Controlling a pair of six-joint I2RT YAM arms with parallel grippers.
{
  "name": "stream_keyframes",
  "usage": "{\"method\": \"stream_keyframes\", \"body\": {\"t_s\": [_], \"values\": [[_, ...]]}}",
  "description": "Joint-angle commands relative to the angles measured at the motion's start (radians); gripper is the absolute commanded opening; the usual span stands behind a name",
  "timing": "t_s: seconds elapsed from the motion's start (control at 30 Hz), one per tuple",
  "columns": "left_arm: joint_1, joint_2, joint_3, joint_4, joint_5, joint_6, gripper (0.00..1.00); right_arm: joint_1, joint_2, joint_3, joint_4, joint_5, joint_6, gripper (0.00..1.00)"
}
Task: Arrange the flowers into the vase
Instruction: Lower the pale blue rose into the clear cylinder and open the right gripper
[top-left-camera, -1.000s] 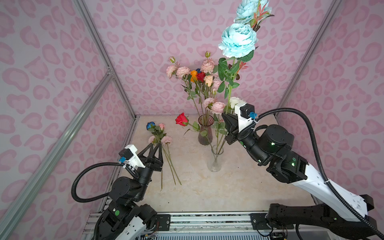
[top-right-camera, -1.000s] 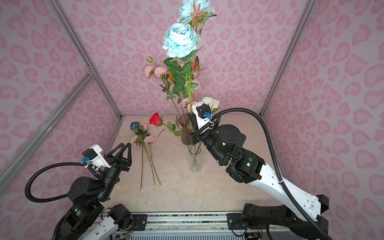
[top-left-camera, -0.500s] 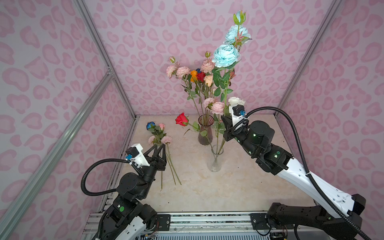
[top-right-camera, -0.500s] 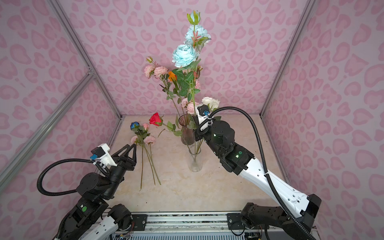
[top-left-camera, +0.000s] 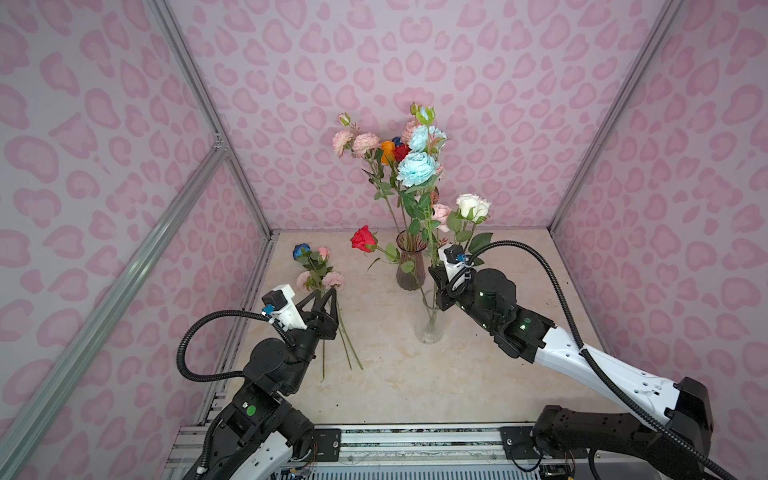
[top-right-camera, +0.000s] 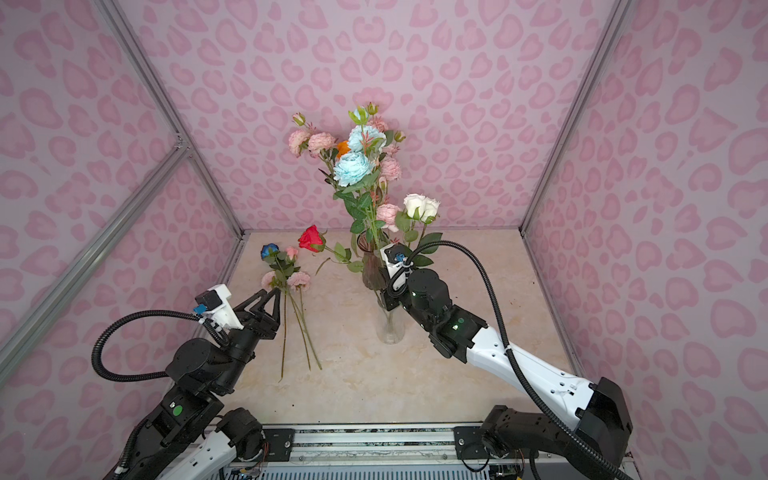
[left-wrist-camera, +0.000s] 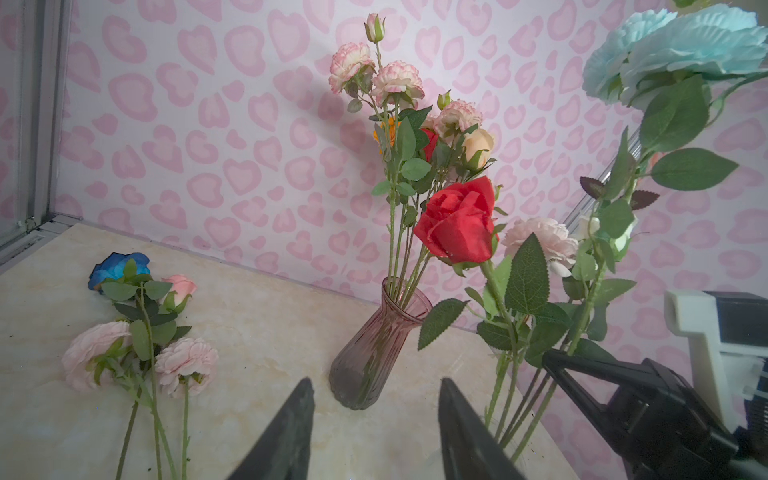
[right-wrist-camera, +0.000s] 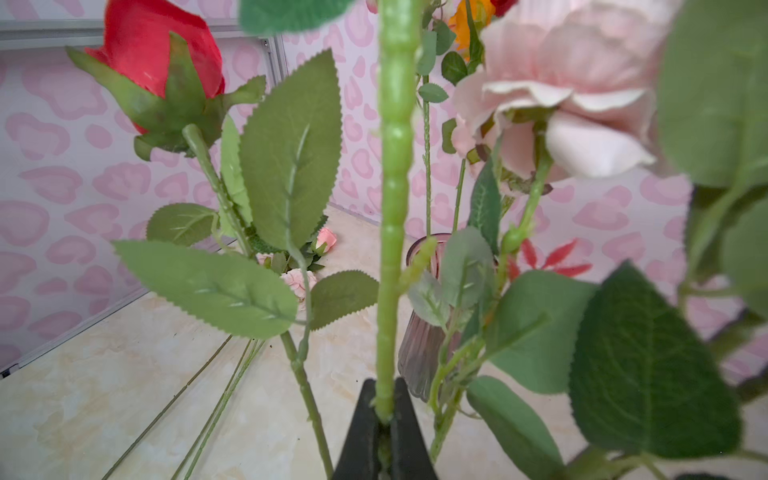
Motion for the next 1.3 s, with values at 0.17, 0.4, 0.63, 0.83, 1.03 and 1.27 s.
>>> {"method": "stream_keyframes", "body": {"t_s": [0.17, 0.4, 0.63, 0.83, 1.03, 1.27], "values": [[0.0, 0.033, -0.002, 0.04, 0.011, -0.001, 0.49, 0.003, 0.003, -0.088, 0.094, 0.011, 0.047, 0.04], [0.0, 0.04, -0.005, 0.041, 0.011, -0.002, 0.49, 0.005, 0.006, -0.122, 0.102, 0.003, 0.071, 0.11], [0.001, 0.047, -0.014, 0.041, 0.013, -0.01, 0.49, 0.009, 0.005, -0.162, 0.118, 0.019, 0.097, 0.19], [0.0, 0.052, -0.019, 0.045, 0.011, -0.014, 0.49, 0.014, -0.033, -0.17, 0.113, 0.021, 0.107, 0.19], [0.0, 0.063, -0.024, 0.049, 0.013, -0.021, 0.49, 0.027, -0.056, -0.18, 0.117, 0.025, 0.116, 0.2], [0.0, 0.103, -0.032, 0.013, -0.094, -0.058, 0.49, 0.082, -0.113, -0.161, 0.083, 0.054, 0.119, 0.2]]}}
